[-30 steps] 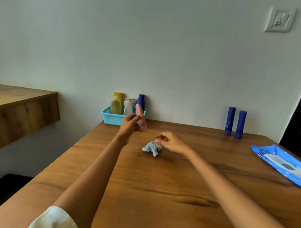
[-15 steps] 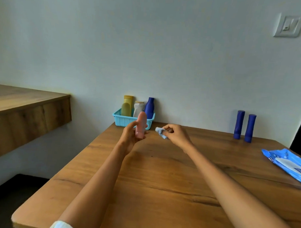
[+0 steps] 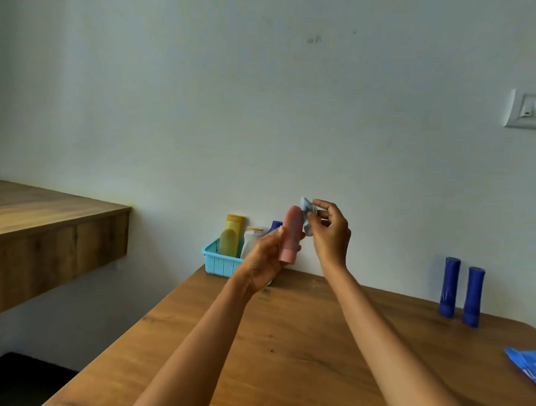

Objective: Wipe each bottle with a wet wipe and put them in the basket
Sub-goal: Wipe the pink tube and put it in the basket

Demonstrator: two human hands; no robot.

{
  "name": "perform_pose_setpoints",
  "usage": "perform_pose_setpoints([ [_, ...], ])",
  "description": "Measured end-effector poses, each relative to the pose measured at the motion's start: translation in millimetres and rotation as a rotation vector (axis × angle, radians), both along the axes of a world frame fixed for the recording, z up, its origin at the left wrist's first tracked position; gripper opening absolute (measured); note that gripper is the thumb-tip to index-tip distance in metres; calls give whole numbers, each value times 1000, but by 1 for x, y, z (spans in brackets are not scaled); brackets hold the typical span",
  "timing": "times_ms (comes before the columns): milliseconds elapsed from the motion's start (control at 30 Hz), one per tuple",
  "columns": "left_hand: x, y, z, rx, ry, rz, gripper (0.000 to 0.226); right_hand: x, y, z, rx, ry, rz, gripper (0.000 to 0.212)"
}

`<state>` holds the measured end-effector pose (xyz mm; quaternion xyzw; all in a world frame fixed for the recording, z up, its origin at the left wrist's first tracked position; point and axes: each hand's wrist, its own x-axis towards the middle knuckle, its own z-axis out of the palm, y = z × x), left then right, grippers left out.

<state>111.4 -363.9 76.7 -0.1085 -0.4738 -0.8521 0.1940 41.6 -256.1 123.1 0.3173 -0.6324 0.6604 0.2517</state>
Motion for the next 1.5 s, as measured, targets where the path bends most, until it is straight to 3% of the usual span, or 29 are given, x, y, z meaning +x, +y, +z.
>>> perform_pose_setpoints([
  [133, -23, 5, 5, -32, 51, -51, 39, -13, 11, 12, 130, 162, -53, 21],
  [400, -44, 8, -2, 92, 96, 15, 39, -13, 17, -3, 376, 385, -47, 24],
  [600, -43, 9, 1, 99, 116, -50, 39, -21, 4, 34, 338, 359, -141, 18],
  [867, -40, -2, -5, 144, 150, 5, 32, -9, 8, -5, 449, 525, -53, 25],
  [1100, -36, 2, -9, 169, 129, -56, 46, -23, -6, 21, 412, 378, -117, 22],
  [1233, -39, 0, -10, 203, 156, -28, 47, -18, -11, 13, 411, 395, -117, 25],
  [1400, -43, -8, -15, 183, 167, 43, 20, -5, -2, -23, 451, 490, -69, 22],
  [1500, -41, -8, -17, 167, 134, 33, 21, -6, 5, -23, 433, 461, -34, 16],
])
